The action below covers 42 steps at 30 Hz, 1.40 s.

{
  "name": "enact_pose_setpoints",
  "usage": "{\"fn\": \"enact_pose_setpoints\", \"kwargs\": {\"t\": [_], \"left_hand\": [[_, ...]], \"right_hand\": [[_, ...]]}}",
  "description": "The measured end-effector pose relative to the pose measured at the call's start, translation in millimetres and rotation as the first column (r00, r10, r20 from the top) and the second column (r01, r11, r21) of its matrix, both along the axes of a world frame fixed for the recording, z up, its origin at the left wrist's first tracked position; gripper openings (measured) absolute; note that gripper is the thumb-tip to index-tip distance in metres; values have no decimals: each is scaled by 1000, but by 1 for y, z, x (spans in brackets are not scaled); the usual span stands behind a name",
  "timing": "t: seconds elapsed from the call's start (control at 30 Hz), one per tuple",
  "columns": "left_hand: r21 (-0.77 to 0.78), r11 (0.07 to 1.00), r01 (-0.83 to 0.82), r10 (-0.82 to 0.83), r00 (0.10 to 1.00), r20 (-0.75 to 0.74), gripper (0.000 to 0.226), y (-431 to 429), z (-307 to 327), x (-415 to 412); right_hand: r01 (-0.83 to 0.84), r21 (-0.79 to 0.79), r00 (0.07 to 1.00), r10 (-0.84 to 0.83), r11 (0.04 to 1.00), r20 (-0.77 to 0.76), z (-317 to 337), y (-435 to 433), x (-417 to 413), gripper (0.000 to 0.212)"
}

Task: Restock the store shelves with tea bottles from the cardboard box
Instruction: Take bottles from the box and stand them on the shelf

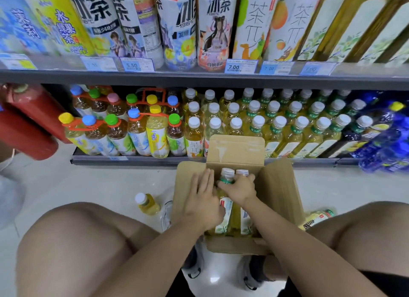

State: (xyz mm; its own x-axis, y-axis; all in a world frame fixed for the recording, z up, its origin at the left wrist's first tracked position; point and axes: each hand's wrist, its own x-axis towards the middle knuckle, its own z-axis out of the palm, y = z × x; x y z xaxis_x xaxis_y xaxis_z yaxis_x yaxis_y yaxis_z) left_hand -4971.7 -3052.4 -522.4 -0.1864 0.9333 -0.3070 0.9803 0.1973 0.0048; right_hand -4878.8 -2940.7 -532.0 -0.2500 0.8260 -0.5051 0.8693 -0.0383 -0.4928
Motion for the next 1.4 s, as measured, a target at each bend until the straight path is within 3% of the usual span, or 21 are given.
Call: {"fn": "enact_pose_setpoints", "kwargs": {"t": [0.07,0.17,0.3,0.43,0.53,0.67,0.77,0.87,1.07,1.17,1.3,1.4], "left_hand": [[-72,996,-48,50,998,35,90,1,1,16],[-82,987,-138,142,989,47,102,8,-3,34],[-82,974,-211,216,974,60,96,22,-3,35],[-109,956,-273,284,952,110,86,28,3,27],[-66,939,-337,344,923,171,79,27,6,30],[10,883,-470,429,814,393,71,31,27,31],[148,827,-542,380,734,563,71,41,73,21],[283,791,-543,284,735,615,67,49,138,8],[541,676,-501,134,805,578,75,65,287,-16],[672,585,-454,63,851,521,71,76,365,-29],[804,424,-417,41,896,443,89,95,460,-48],[848,356,-394,-15,904,426,92,114,515,-58]], "right_hand": [[43,52,997,-40,998,-63,4,-6,15,74],[109,77,984,-96,991,-149,12,-12,31,60],[78,82,965,-54,994,-257,29,-11,48,36],[41,123,968,-9,992,-251,32,-14,56,30],[39,208,972,11,977,-235,33,-18,63,33],[69,322,943,44,944,-330,68,-22,66,27],[23,474,918,170,880,-359,118,-10,61,36],[-36,553,892,277,832,-359,185,4,57,36],[-37,782,830,454,623,-323,341,25,47,41],[50,889,787,530,456,-316,417,37,43,38],[168,910,695,610,378,-381,507,55,36,32],[264,950,717,624,168,-310,557,76,28,34]]}}
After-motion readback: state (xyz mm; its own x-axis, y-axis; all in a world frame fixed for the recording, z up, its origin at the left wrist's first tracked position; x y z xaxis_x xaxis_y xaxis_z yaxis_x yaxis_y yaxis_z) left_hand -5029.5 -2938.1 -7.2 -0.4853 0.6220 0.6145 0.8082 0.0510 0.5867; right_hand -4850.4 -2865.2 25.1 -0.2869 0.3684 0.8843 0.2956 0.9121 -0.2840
